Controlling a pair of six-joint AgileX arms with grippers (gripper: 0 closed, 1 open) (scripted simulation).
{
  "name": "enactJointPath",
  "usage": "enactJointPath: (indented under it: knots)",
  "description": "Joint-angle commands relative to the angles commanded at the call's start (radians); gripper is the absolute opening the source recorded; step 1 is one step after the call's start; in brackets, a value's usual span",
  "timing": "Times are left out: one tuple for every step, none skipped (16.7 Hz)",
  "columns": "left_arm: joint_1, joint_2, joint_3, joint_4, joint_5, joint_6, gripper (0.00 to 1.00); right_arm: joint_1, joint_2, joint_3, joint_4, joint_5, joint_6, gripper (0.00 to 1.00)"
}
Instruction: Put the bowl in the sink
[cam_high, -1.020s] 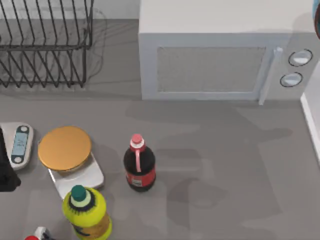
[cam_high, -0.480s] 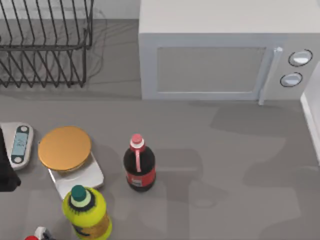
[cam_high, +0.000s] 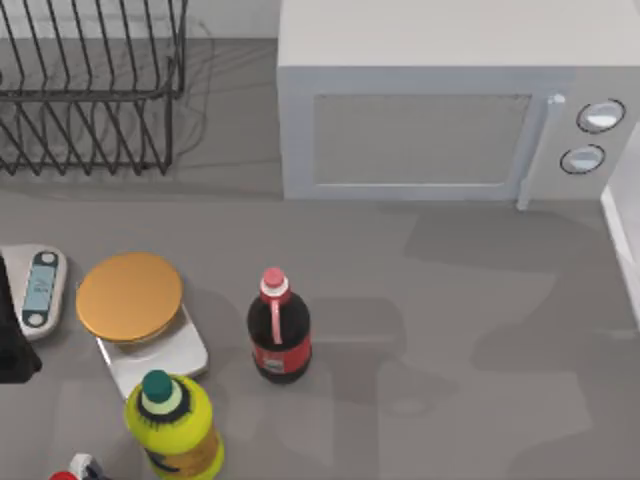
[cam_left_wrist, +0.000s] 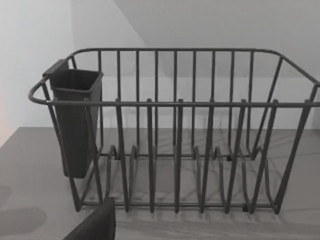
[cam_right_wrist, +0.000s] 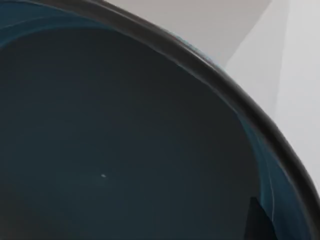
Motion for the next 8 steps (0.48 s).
enactJointPath:
  knots:
    - [0.0,0.0,0.0,0.0,0.0,0.0,1.0,0.024,0.014,-0.004,0.031,-0.004,0.006,0.0]
    - [0.0,0.0,0.0,0.0,0.0,0.0,1.0,0.049,0.038,-0.008,0.072,-0.009,0.012,0.0]
    - [0.0,0.0,0.0,0.0,0.0,0.0,1.0,0.07,0.073,-0.012,0.123,-0.015,0.016,0.0]
    - [0.0,0.0,0.0,0.0,0.0,0.0,1.0,0.087,0.118,-0.016,0.183,-0.021,0.02,0.0]
    - [0.0,0.0,0.0,0.0,0.0,0.0,1.0,0.099,0.173,-0.023,0.255,-0.025,0.021,0.0]
    - [0.0,0.0,0.0,0.0,0.0,0.0,1.0,0.106,0.238,-0.032,0.333,-0.027,0.019,0.0]
    - [0.0,0.0,0.0,0.0,0.0,0.0,1.0,0.106,0.313,-0.043,0.413,-0.026,0.016,0.0]
    - [0.0,0.0,0.0,0.0,0.0,0.0,1.0,0.101,0.392,-0.056,0.492,-0.022,0.012,0.0]
